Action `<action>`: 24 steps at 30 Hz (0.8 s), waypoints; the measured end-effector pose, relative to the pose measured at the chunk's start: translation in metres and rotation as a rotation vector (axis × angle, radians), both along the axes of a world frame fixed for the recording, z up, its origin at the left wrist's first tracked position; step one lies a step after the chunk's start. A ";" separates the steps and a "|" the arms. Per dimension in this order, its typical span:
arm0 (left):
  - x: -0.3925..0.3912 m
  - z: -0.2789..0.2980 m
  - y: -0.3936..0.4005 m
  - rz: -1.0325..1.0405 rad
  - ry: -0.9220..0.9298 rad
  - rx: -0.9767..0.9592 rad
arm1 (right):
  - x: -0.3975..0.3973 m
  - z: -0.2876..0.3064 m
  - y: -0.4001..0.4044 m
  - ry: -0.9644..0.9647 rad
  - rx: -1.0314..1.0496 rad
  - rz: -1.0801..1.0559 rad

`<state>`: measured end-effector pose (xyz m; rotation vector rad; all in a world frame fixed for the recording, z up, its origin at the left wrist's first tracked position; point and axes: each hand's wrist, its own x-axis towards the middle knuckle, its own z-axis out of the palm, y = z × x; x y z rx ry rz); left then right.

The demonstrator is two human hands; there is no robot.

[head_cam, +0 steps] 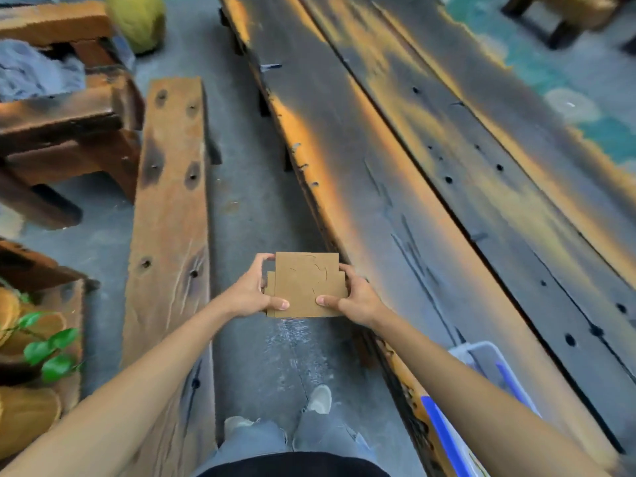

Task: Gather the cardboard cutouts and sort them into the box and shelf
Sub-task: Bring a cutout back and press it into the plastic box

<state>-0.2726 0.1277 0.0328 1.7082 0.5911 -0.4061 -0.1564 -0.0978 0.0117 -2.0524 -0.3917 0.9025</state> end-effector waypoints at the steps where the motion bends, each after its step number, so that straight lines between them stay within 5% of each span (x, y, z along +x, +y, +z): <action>1: 0.009 0.001 -0.007 -0.021 -0.001 0.000 | 0.002 0.001 -0.010 -0.004 -0.001 -0.024; 24: 0.132 0.016 -0.219 -0.771 -0.051 0.085 | -0.038 0.029 -0.236 0.051 -0.049 -0.728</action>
